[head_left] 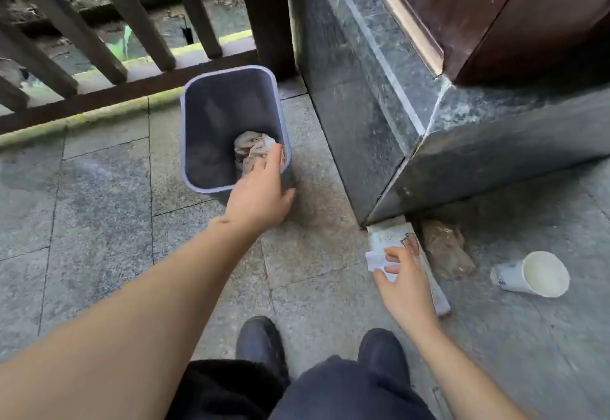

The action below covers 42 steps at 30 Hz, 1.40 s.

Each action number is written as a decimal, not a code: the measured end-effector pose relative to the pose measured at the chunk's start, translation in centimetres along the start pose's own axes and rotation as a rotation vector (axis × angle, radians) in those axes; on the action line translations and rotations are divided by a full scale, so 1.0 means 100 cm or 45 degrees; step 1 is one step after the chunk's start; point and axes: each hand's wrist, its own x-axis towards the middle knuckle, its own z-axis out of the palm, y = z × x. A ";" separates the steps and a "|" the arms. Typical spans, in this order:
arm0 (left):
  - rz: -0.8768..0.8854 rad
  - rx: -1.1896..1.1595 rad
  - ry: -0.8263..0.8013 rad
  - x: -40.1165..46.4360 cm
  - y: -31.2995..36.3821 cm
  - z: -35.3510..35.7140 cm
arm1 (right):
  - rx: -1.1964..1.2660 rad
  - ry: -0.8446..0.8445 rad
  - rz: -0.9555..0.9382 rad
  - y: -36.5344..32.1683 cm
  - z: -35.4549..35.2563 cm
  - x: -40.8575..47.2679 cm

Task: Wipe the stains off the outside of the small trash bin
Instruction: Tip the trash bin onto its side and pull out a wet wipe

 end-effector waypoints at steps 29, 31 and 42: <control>0.145 0.013 0.055 -0.027 0.021 -0.009 | 0.154 -0.041 0.200 0.046 0.004 -0.032; 0.196 -0.056 0.073 -0.035 0.017 -0.014 | 0.154 -0.037 0.195 0.045 0.001 -0.032; 0.391 -0.244 -0.131 -0.033 0.021 -0.005 | 0.061 -0.038 0.179 0.038 0.008 -0.031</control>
